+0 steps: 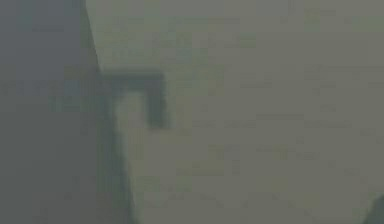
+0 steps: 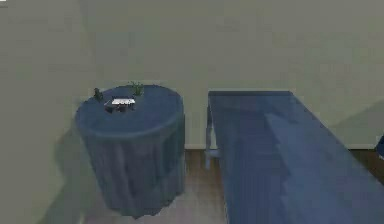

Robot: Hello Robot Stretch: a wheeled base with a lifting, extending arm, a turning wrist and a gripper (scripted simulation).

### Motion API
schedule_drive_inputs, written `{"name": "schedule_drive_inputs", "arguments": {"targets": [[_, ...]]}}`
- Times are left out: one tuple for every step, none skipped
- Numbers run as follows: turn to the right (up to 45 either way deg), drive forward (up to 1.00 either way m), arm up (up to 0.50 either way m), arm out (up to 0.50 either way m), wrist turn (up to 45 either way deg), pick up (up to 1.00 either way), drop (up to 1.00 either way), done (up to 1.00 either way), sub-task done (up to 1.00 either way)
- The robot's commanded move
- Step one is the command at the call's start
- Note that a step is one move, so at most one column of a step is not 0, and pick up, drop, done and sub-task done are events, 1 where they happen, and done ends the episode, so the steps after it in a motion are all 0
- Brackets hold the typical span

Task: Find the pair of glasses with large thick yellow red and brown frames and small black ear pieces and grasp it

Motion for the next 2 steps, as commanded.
{"name": "schedule_drive_inputs", "arguments": {"targets": [[45.0, 0.00, 0.00, 0.00, 0.0, 0.00, 0.00, 0.00, 0.00], [9.0, 0.00, 0.00, 0.00, 0.0, 0.00, 0.00, 0.00, 0.00]]}}
